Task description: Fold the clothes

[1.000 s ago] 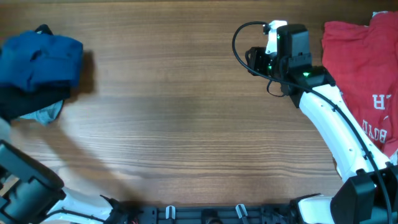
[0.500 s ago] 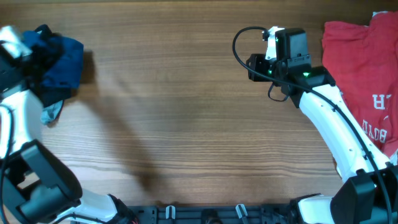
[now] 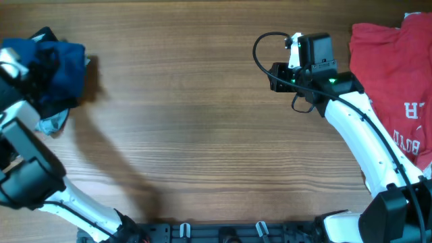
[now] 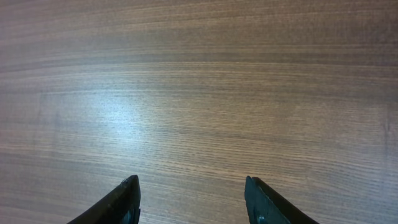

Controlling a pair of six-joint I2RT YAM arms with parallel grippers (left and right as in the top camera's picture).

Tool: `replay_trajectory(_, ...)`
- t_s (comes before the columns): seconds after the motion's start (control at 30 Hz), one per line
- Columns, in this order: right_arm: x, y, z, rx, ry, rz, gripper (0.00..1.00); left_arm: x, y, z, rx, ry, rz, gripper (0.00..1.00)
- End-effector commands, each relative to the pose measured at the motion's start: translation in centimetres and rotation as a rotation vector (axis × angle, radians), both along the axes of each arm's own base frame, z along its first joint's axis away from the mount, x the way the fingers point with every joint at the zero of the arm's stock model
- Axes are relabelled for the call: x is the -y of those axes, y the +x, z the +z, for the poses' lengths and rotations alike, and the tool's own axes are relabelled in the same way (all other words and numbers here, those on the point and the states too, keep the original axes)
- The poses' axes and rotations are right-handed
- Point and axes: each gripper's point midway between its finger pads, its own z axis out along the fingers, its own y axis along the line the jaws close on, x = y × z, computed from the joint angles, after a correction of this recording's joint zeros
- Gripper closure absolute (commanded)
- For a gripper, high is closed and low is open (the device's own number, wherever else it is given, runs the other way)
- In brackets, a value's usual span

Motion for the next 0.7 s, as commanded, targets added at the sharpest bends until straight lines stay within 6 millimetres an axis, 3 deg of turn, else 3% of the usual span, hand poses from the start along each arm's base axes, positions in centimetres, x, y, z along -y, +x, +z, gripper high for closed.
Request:
replay_trajectory(0.0,0.3,0.1,0.3,0.009,-0.002,-0.018,0.46,-6.8,-4.7,-4.7,-0.087,-0.088,0.231,0.0)
replay_trajectory(0.07,0.2,0.2,0.3,0.011,-0.002,-0.017,0.45,-8.2,-5.5,-4.3,-0.068,-0.087,0.264,0.0)
replay_trajectory(0.2,0.2,0.2,0.3,0.014,-0.003,-0.015,0.45,-8.1,-5.1,-3.9,-0.047,-0.08,0.249,0.0)
replay_trajectory(0.33,0.2,0.2,0.3,0.013,-0.003,-0.015,0.41,-8.4,-2.8,1.8,0.129,0.008,0.157,0.0)
replay_trajectory(0.47,0.2,0.2,0.3,0.012,0.0,-0.018,0.23,-9.5,-1.8,7.9,0.21,0.085,0.152,0.0)
replay_trajectory(0.5,0.2,0.2,0.3,0.012,-0.001,-0.018,0.18,-9.5,-1.6,10.2,0.229,0.108,0.146,0.0)
replay_trajectory(0.6,0.6,0.4,0.4,0.016,0.004,-0.034,0.02,-6.7,-0.8,13.8,0.214,0.189,0.064,0.0)
replay_trajectory(0.67,2.1,0.6,0.3,-0.003,0.035,-0.111,0.0,-2.0,0.0,14.5,0.154,0.241,-0.051,0.0)
